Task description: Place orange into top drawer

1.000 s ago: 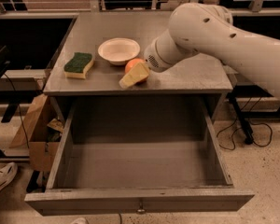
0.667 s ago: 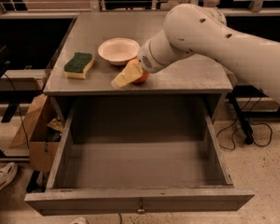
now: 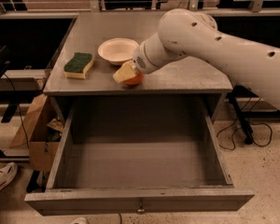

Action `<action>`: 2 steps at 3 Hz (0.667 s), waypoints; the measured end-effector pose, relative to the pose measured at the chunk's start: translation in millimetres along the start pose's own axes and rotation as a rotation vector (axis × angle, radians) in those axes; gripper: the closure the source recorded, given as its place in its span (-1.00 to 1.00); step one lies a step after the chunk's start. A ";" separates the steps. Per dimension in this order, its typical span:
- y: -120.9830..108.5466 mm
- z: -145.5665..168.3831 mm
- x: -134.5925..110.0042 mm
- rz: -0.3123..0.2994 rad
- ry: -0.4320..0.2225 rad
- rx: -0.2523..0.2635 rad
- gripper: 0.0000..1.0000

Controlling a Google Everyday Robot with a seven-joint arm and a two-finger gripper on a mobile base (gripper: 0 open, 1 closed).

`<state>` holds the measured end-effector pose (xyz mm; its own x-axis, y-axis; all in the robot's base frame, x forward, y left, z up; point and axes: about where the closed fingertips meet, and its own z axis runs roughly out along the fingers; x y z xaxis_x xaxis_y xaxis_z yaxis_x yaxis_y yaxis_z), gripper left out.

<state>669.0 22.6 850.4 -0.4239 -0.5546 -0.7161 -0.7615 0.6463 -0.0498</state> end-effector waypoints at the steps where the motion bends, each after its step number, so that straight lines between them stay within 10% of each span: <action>1: -13.2 -6.8 11.9 0.029 0.010 0.037 0.47; 2: -19.3 -54.6 17.8 -0.002 0.025 0.077 0.93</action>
Offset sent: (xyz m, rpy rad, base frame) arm -0.0445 -0.0939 0.0640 -0.1060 -0.0648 -0.0701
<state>649.4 -28.4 876.7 -0.4353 -0.5682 -0.6984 -0.7226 0.6831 -0.1054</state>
